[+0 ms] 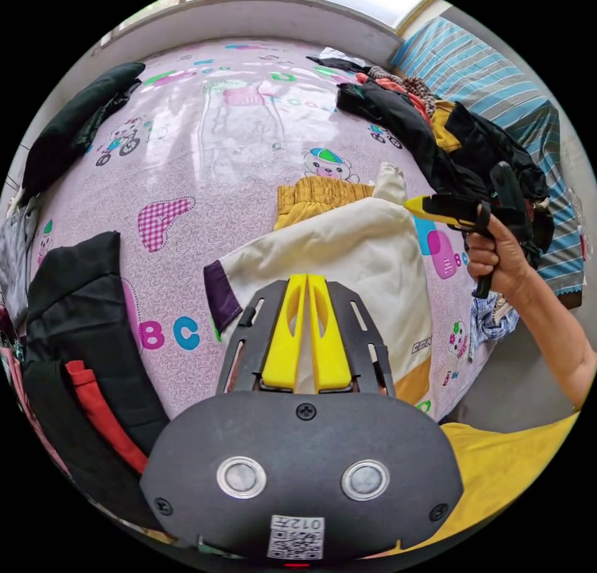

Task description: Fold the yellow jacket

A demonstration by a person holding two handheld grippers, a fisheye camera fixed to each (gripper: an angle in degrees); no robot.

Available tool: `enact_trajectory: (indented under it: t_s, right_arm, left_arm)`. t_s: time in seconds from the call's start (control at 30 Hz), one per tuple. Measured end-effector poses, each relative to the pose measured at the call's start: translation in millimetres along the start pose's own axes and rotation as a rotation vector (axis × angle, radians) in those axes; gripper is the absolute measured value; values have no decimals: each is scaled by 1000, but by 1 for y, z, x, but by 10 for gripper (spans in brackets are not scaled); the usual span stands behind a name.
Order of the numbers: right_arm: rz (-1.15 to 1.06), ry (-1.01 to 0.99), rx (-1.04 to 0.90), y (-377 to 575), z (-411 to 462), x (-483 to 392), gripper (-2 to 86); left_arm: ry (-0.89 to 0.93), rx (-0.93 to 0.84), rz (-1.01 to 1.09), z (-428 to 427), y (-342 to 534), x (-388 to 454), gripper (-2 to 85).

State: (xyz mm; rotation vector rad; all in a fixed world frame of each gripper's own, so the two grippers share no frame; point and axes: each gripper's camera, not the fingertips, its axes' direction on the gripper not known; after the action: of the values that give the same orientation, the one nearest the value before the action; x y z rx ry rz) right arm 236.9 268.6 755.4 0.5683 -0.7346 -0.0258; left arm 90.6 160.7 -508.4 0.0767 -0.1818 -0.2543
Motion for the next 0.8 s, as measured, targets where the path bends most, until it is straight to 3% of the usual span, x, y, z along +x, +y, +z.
enact_trajectory:
  t_s: [0.3,0.6,0.8]
  right_arm:
    - [272,-181,125,-27,20,70,1]
    - [256,-66,11,-44,34,68,-1]
    - [154,-142,212,-5,-22,55,1]
  left_arm:
    - [180,-22,-70,42,-14,-34,2]
    - [132,-11,-64,27,-24,-21,3]
    - [116,123,32,-13,-41,22,4]
